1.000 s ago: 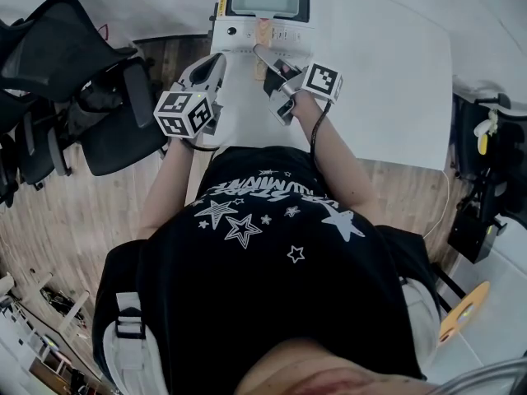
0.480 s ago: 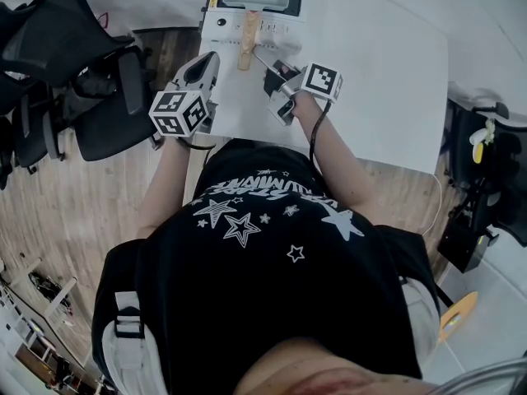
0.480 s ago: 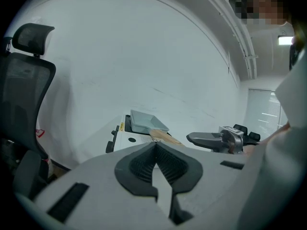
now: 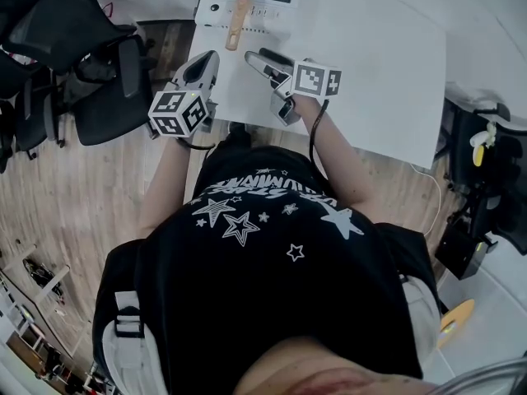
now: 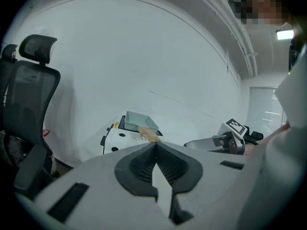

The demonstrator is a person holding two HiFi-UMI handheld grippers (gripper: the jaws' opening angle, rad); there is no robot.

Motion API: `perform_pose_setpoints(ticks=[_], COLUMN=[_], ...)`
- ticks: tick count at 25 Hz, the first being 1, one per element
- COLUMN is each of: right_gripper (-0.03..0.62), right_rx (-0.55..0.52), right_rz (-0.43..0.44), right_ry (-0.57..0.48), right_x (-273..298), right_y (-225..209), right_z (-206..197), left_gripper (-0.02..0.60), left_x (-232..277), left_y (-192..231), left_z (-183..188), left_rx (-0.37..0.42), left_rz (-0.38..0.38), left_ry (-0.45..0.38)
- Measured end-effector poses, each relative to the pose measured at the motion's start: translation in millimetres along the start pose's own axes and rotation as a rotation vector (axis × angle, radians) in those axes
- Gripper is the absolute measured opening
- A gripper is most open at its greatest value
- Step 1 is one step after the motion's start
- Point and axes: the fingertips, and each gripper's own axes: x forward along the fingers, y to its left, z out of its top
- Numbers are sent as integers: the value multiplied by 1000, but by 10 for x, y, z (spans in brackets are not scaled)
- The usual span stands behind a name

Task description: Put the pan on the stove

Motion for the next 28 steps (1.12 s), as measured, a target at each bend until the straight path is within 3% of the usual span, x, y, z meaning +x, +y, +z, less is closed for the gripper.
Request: perform_pose_setpoints(ticks=[7, 18, 22, 28], right_gripper=[230, 95, 23, 12], right_rx=[-226, -342, -400, -461], right_rz=[-71, -132, -213, -256], right_ry=[35, -6, -27, 25], right_x=[-348, -1087, -1442, -1826], right_y=[59, 232, 176, 123], right_z=[-122, -403, -483, -769], left_gripper=[6, 6, 6, 6], left_x=[-163, -544, -649, -843], left_y=[-322, -948, -1194, -1396], left_z=[-127, -340, -533, -720], left_rx=[2, 29, 37, 66], left_rz=[7, 10, 14, 43], left_ry=[-12, -16, 8, 37])
